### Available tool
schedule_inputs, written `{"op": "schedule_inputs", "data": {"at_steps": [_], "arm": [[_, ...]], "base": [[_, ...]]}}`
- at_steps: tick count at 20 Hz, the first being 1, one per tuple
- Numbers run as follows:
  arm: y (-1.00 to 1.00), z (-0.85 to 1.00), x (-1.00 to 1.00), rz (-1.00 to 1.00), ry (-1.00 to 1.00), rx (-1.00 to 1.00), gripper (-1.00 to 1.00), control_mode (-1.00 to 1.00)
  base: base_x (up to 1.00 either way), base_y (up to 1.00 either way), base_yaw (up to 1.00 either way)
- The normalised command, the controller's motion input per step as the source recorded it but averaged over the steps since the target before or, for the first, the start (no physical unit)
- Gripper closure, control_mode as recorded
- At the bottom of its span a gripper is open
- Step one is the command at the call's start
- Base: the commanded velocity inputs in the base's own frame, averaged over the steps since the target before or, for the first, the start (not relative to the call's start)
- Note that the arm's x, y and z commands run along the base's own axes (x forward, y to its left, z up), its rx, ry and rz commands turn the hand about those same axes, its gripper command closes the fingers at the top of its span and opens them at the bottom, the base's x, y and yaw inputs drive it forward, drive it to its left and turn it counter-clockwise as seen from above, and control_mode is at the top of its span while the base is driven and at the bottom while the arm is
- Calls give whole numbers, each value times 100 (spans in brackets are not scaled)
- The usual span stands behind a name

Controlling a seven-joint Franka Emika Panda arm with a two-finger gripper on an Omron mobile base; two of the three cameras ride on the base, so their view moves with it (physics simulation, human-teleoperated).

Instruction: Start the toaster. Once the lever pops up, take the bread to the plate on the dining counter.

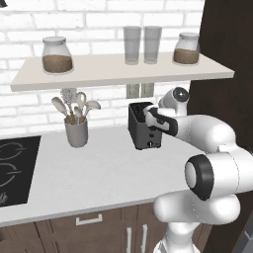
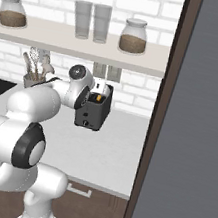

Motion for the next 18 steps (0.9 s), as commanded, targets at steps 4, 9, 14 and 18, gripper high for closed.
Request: {"op": "schedule_inputs", "data": {"at_steps": [4, 9, 14, 18], "arm": [[0, 0, 0, 0, 0, 0, -100, -100], [0, 0, 0, 0, 0, 0, -100, -100], [0, 0, 0, 0, 0, 0, -100, -100], [0, 0, 0, 0, 0, 0, -100, -100]], "base": [[0, 0, 0], [0, 0, 0], [0, 0, 0], [0, 0, 0]]}}
